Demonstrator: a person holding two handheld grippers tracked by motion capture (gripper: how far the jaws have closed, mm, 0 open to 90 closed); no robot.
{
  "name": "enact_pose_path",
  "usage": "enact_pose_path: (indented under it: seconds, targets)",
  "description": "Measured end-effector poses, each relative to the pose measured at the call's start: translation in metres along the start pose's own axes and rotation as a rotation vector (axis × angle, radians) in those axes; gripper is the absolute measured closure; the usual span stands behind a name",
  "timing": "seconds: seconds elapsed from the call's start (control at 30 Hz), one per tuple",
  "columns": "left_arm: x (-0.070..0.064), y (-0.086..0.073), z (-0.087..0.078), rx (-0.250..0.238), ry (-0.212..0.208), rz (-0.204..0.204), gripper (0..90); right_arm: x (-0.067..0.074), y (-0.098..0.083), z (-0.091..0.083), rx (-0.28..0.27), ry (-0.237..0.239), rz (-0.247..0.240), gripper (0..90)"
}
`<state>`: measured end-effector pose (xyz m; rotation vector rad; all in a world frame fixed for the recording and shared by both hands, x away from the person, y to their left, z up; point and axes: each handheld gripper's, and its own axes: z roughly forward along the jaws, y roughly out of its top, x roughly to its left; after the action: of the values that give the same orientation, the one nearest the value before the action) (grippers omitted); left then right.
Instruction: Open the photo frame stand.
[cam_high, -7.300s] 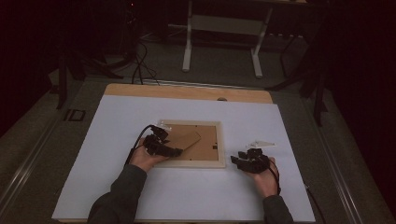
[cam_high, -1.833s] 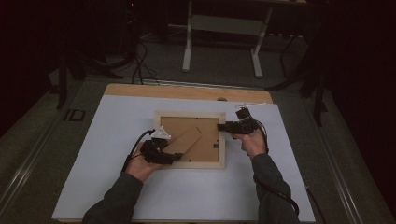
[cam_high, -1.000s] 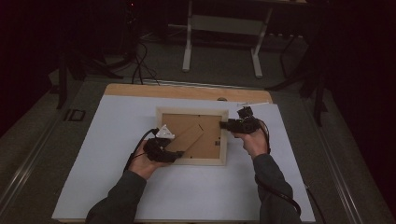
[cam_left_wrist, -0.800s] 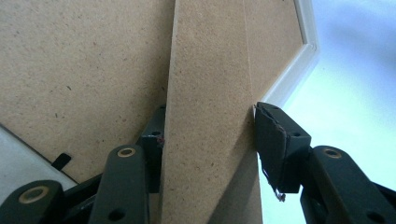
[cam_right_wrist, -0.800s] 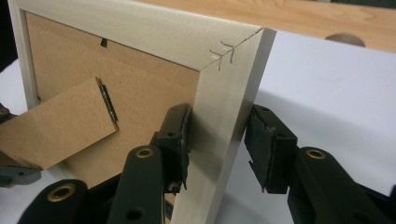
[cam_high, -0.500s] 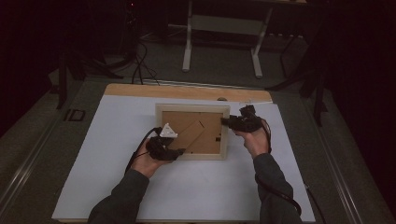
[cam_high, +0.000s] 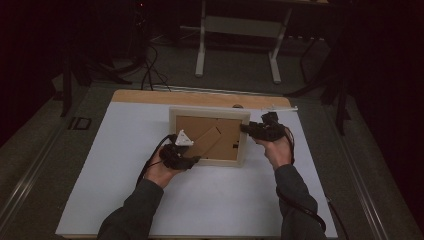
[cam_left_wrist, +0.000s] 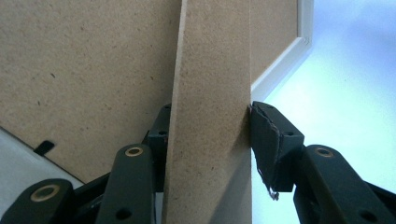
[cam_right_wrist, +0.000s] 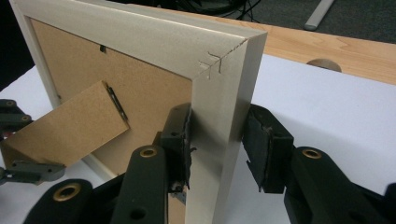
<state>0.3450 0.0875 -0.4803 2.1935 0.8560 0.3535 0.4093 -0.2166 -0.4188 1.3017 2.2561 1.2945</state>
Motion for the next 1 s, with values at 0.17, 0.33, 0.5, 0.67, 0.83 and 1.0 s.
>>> enact_pose_path:
  seconds: [0.17, 0.33, 0.5, 0.67, 0.83, 1.0]
  targets:
    - [0.001, 0.003, 0.001, 0.000, 0.011, 0.005, 57.1, 0.000, 0.000, -0.003, -0.010, -0.004, -0.002, 62.0]
    - [0.002, 0.005, 0.003, -0.003, 0.021, 0.006, 57.3, 0.001, 0.000, -0.006, -0.017, -0.011, -0.008, 62.1]
    - [0.004, 0.005, 0.004, -0.006, 0.029, 0.006, 57.2, 0.002, 0.001, -0.008, -0.019, -0.014, -0.019, 62.2]
    - [0.006, 0.006, 0.005, -0.007, 0.032, 0.007, 57.3, 0.005, 0.001, -0.010, -0.020, -0.023, -0.033, 62.2]
    - [0.008, 0.006, 0.006, -0.009, 0.040, 0.014, 57.3, 0.008, 0.001, -0.012, -0.020, -0.035, -0.050, 62.2]
    - [0.009, 0.007, 0.006, -0.011, 0.046, 0.015, 57.3, 0.010, 0.000, -0.014, -0.020, -0.036, -0.061, 62.3]
